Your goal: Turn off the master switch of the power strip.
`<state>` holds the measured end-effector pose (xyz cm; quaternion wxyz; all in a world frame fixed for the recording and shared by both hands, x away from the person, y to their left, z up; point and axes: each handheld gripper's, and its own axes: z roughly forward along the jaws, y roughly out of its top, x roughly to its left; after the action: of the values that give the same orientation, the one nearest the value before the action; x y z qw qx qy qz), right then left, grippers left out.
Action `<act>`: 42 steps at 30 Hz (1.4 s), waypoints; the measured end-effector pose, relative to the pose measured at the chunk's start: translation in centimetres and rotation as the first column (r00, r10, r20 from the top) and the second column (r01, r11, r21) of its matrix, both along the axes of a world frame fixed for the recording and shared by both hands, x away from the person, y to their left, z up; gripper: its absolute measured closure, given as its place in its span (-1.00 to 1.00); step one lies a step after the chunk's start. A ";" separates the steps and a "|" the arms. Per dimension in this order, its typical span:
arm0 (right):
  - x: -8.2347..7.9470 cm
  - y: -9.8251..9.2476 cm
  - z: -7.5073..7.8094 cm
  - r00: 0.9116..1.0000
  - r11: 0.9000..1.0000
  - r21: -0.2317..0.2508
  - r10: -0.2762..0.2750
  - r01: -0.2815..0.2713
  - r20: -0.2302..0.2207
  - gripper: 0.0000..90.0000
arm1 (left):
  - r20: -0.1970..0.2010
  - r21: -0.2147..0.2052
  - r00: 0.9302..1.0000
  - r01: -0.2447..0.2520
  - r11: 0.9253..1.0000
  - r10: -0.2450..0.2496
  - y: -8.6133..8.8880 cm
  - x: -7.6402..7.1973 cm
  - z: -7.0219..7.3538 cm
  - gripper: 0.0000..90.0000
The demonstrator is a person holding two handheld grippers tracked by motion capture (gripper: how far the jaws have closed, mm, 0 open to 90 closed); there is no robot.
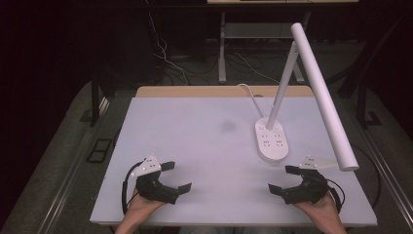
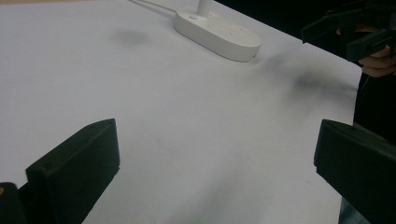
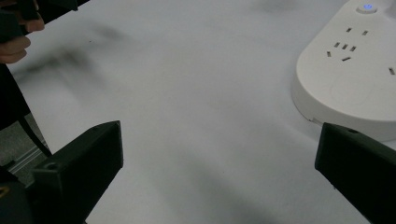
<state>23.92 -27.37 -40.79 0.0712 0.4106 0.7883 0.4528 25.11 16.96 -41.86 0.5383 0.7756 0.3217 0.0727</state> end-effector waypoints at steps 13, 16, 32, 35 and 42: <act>0.9 0.9 1.3 1.000 1.000 -0.012 0.019 -0.019 0.000 -0.99 | -0.001 0.003 1.000 -0.008 1.000 0.008 0.1 -0.1 0.0 -1.00; 1.1 1.1 1.6 1.000 0.999 -0.020 0.029 -0.029 -0.001 -0.99 | -0.001 0.003 1.000 -0.010 1.000 0.010 0.1 -0.1 0.0 -1.00; 2.6 2.6 4.0 0.998 0.996 -0.050 0.068 -0.068 0.008 -0.99 | 0.001 0.003 1.000 -0.012 1.000 0.012 0.1 -0.1 0.0 -1.00; 2.9 3.0 4.2 0.998 0.997 -0.048 0.065 -0.065 0.006 -0.99 | 0.000 0.003 1.000 -0.011 1.000 0.011 0.2 -0.1 0.0 -1.00; 3.7 3.8 4.3 0.997 0.995 -0.068 0.077 -0.077 -0.001 -0.99 | 0.000 0.000 1.000 -0.011 1.000 0.011 0.2 -0.1 0.0 -1.00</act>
<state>27.66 -23.58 -36.50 0.0684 0.3769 0.8183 0.4286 25.04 17.14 -41.86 0.5378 0.7737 0.3262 0.0755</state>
